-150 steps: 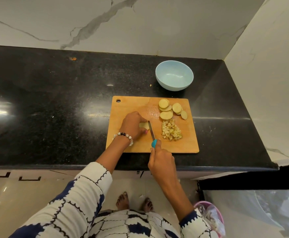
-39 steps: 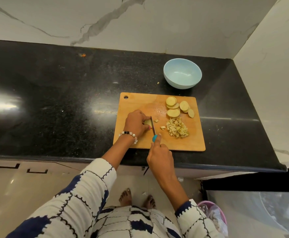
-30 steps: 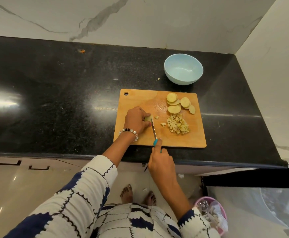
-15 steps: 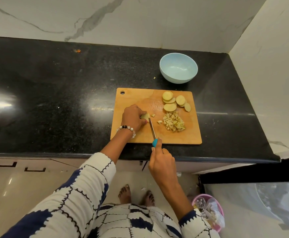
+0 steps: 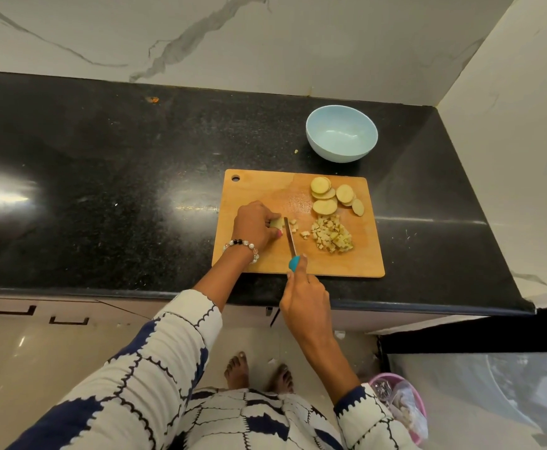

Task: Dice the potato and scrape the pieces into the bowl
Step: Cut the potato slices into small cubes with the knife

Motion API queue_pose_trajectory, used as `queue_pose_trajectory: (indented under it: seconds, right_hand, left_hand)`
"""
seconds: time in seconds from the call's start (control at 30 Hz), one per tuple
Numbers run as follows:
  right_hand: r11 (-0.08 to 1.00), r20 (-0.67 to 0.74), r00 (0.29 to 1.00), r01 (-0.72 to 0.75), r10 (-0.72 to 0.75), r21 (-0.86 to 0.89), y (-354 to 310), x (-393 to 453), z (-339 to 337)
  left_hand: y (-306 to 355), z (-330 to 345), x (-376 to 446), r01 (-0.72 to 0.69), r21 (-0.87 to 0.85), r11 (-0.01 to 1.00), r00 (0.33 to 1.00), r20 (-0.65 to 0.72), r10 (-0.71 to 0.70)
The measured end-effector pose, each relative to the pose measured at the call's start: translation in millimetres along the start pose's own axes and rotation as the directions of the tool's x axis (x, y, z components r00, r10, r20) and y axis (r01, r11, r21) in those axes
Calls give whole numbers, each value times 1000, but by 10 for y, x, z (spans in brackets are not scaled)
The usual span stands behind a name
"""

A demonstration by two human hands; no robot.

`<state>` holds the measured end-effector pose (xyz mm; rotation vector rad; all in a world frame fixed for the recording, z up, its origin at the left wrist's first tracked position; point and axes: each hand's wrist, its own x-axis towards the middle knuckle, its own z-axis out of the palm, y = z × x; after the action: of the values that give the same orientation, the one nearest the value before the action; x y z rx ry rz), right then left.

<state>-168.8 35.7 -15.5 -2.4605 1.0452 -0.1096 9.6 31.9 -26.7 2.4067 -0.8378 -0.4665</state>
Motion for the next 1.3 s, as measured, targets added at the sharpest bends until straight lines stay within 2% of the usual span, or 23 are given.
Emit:
queue_pose_trajectory:
  seconds: [0.1, 0.27, 0.5, 0.63, 0.77, 0.87, 1.03, 1.3]
  right_hand:
    - [1000, 19, 1000, 7, -7, -10, -2, 26, 41]
    - [997, -55, 996, -77, 77, 2, 21, 32, -5]
    - [1000, 9, 1000, -8, 8, -5, -96, 63, 53]
    - [996, 3, 996, -84, 84, -19, 40, 5, 20]
    - [990, -66, 989, -137, 136, -20, 64, 8, -65]
    - [998, -67, 996, -60, 59, -6, -38, 72, -83]
    - [1000, -2, 1000, 25, -25, -14, -102, 182, -12]
    - [996, 28, 997, 69, -68, -53, -113, 267, 9]
  left_hand:
    - [5, -16, -7, 0, -7, 1000, 1000, -6, 0]
    - [1, -16, -13, 6, -18, 1000, 1000, -1, -6]
    - [-4, -24, -20, 8, -54, 999, 1000, -3, -8]
    - [-6, -27, -23, 17, -76, 997, 1000, -4, -17]
    - [-1, -29, -28, 32, -101, 994, 999, 5, -32]
    - [8, -51, -35, 34, -89, 995, 999, 20, -32]
    - [17, -52, -47, 14, 55, 998, 1000, -4, -14]
    - [1, -58, -14, 52, -3, 999, 999, 14, -52]
